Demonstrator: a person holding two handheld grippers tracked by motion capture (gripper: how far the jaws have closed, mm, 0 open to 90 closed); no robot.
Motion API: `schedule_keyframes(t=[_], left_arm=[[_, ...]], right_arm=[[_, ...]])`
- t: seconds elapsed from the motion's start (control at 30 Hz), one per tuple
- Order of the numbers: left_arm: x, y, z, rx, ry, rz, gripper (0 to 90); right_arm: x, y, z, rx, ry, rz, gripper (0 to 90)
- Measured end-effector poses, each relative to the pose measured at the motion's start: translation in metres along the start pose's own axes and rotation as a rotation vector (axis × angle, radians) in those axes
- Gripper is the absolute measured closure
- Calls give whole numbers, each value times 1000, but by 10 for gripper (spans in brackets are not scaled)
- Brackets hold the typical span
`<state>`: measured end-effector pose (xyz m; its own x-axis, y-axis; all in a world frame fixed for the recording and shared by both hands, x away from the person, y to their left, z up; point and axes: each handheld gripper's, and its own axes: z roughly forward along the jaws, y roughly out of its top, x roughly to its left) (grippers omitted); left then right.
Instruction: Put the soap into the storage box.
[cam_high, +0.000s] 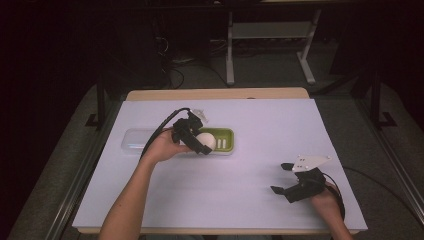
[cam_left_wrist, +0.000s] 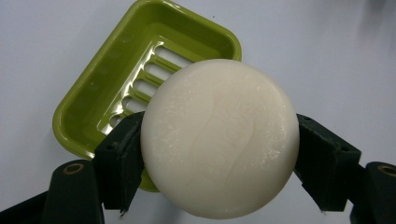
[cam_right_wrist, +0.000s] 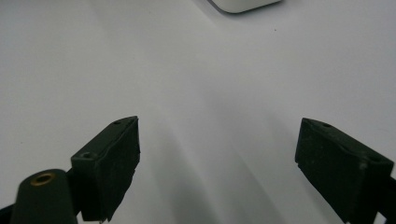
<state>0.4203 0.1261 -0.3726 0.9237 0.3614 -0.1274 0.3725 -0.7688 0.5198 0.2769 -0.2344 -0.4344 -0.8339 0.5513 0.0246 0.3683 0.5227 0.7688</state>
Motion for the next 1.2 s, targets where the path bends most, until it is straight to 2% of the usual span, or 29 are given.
schedule_keyframes(t=[0.47, 0.63, 0.77, 0.9, 1.2], left_arm=[[7, 18, -3, -1, 15, 16, 251], [11, 22, -2, 11, 16, 35, 251], [11, 23, 1, 2, 19, 15, 251], [13, 24, 3, 8, 18, 24, 251], [18, 23, 10, 24, 21, 13, 251]], right_arm=[[-1, 0, -1, -4, -4, 7, 132], [-1, 0, -1, -3, -6, 10, 132], [-2, 0, -1, -2, -6, 8, 132], [-2, 0, -1, -5, -5, 4, 132], [-2, 0, 0, -4, -7, 1, 132]])
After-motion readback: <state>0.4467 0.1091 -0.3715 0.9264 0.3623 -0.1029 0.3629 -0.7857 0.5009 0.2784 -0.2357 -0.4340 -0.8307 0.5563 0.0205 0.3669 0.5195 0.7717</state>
